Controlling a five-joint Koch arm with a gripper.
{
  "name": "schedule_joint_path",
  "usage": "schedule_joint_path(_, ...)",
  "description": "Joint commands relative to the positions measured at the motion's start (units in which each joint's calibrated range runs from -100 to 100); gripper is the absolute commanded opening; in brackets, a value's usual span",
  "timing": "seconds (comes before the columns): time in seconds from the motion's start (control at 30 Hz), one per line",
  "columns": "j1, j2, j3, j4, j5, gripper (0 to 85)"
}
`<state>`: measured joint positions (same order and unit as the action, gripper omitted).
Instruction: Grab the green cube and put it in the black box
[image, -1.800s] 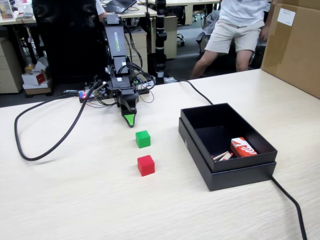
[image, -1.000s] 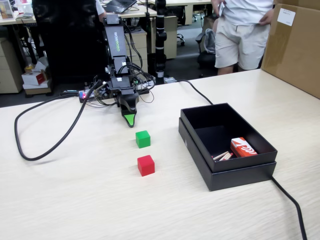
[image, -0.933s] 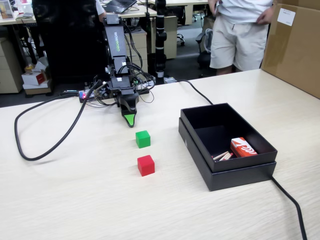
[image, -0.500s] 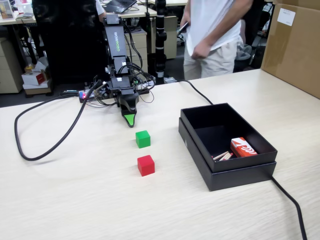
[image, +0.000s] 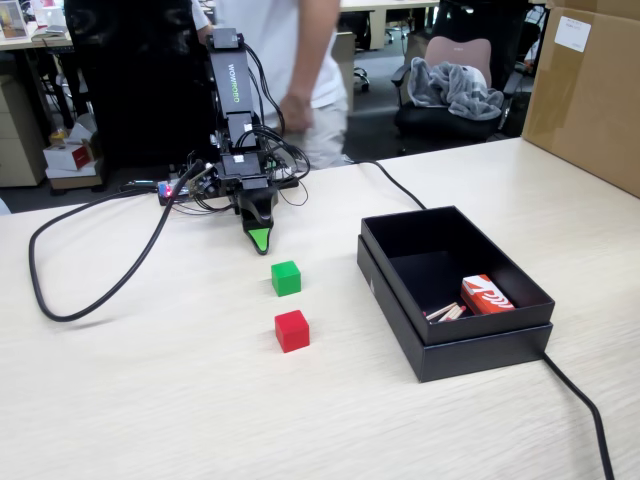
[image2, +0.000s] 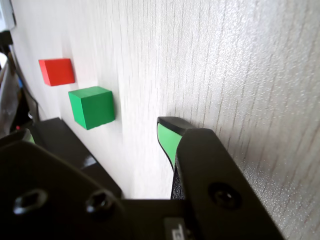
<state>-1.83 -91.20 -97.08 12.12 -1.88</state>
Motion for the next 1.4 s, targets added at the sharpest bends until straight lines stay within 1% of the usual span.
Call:
schedule_joint_path(0.0, 0.0, 1.1, -0.3, 0.9, 0.0, 48.7)
schedule_joint_path(0.33, 0.0, 1.0, -0.2, 0.9, -0.1, 47.2)
schedule_joint_path(0.5, 0.6, -0.2, 0.1, -1.1, 0.1, 47.2)
schedule_joint_path(0.6, 0.9, -3.2, 2.0, -7.6, 0.3, 47.3)
schedule_joint_path(0.7, 1.6, -7.2, 4.7, -16.2, 1.4, 47.5)
schedule_joint_path(0.87, 1.8, -8.1, 7.6, -19.1, 1.3, 47.5)
schedule_joint_path(1.0, 1.7, -7.9, 15.9, -29.1, 1.8, 47.2)
schedule_joint_path(1.03, 1.8, -7.7, 18.6, -32.0, 2.3, 47.2)
schedule_joint_path(1.07, 2.1, -7.1, 21.3, -35.1, 3.0, 47.2)
schedule_joint_path(1.13, 2.7, -4.2, 26.8, -40.2, 3.3, 47.2)
schedule_joint_path(1.37, 2.8, 14.0, 44.8, -53.5, 5.5, 47.2)
